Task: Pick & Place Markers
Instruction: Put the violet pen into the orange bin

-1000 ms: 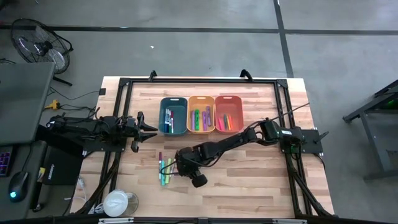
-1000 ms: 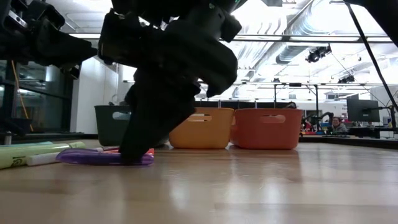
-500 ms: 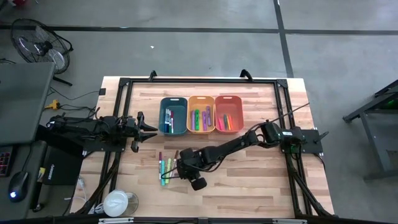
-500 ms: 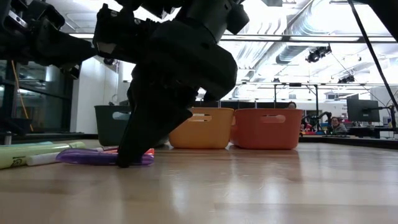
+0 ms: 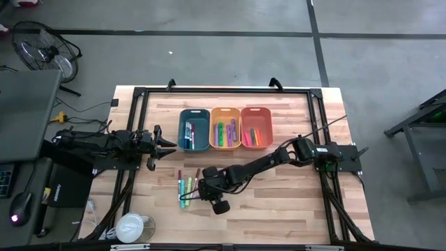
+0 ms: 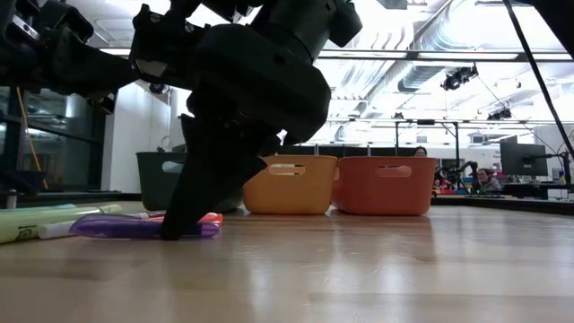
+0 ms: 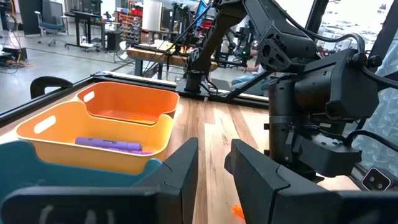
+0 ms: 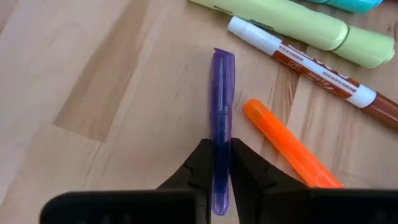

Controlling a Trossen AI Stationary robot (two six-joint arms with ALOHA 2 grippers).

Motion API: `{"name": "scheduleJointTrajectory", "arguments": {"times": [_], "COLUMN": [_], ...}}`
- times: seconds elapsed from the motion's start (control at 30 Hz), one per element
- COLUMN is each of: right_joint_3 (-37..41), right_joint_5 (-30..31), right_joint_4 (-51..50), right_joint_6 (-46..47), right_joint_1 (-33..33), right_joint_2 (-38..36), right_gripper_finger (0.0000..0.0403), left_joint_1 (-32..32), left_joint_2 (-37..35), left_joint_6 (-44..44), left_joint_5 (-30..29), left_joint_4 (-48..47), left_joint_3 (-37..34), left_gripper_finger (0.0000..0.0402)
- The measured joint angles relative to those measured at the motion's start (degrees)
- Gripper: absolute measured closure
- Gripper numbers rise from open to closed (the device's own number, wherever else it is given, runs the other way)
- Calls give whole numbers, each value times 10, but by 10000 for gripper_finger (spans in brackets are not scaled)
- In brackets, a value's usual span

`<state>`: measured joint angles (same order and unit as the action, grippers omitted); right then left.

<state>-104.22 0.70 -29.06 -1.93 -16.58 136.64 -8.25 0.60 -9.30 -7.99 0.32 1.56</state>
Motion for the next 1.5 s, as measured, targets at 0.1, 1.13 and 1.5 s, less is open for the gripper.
{"name": "scheduleJointTrajectory", "arguments": {"times": [0.1,1.13,1.5], "right_joint_3": [0,4,2], "right_joint_5": [0,27,108], "right_joint_4": [-10,-39,-138], "right_joint_6": [0,9,136], "right_joint_1": [-2,-13,-16], "right_joint_2": [0,-55,-123], "right_gripper_finger": [377,379,379], "left_joint_1": [0,0,0], "left_joint_2": [0,0,0], "left_joint_6": [0,0,0], "left_joint_5": [0,0,0], "left_joint_4": [0,0,0], "left_joint_3": [0,0,0], "left_gripper_finger": [308,308,308]}}
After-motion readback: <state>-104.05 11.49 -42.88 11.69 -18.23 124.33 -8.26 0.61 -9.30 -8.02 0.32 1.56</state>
